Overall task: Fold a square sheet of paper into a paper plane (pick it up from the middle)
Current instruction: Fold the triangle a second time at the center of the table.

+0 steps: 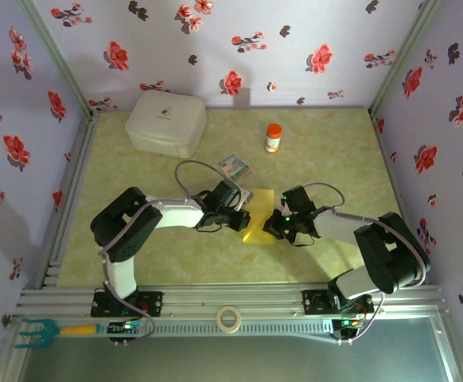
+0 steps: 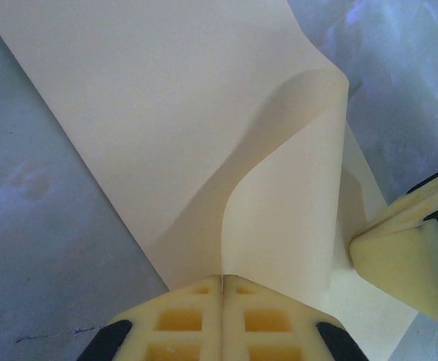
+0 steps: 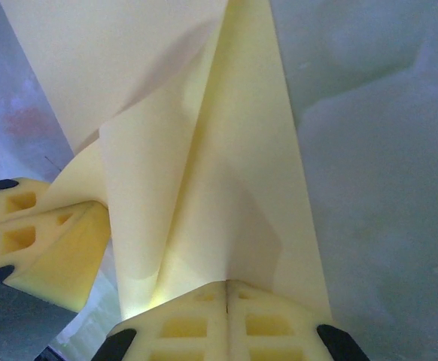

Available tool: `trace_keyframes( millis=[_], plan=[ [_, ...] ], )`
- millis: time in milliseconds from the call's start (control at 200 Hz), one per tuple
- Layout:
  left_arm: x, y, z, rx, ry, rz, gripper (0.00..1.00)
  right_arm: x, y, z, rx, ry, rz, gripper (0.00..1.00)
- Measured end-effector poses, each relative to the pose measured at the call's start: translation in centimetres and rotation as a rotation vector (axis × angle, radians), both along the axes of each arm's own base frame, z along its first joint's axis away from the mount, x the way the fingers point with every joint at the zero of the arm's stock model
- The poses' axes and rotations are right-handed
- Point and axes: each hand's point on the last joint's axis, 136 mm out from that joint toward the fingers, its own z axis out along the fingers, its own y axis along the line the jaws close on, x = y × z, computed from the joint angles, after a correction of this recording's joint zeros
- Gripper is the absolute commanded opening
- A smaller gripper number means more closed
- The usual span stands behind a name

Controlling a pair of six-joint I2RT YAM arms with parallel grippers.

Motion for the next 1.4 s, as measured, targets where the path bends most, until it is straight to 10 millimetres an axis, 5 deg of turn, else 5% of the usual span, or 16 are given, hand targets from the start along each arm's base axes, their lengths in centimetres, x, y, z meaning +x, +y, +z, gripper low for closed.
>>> trace_keyframes(
  millis=[220,640,1400],
  plan=[
    [-0.1,0.0,0.0,0.006,0.005,0.002,0.00,0.5,-0.3,1.9,0.015,-0.058,-0.011,0.14],
    [-1.3,-0.8,0.0,0.019,0.038,0.052,0.00,2.4,0.4,4.0,0.106,-0.118,-0.064,0.03],
    [-1.6,-0.8,0.0,0.043,0.051,0.067,0.00,2.9,0.9,0.6,0.102,-0.029,-0.095,0.01]
  ],
)
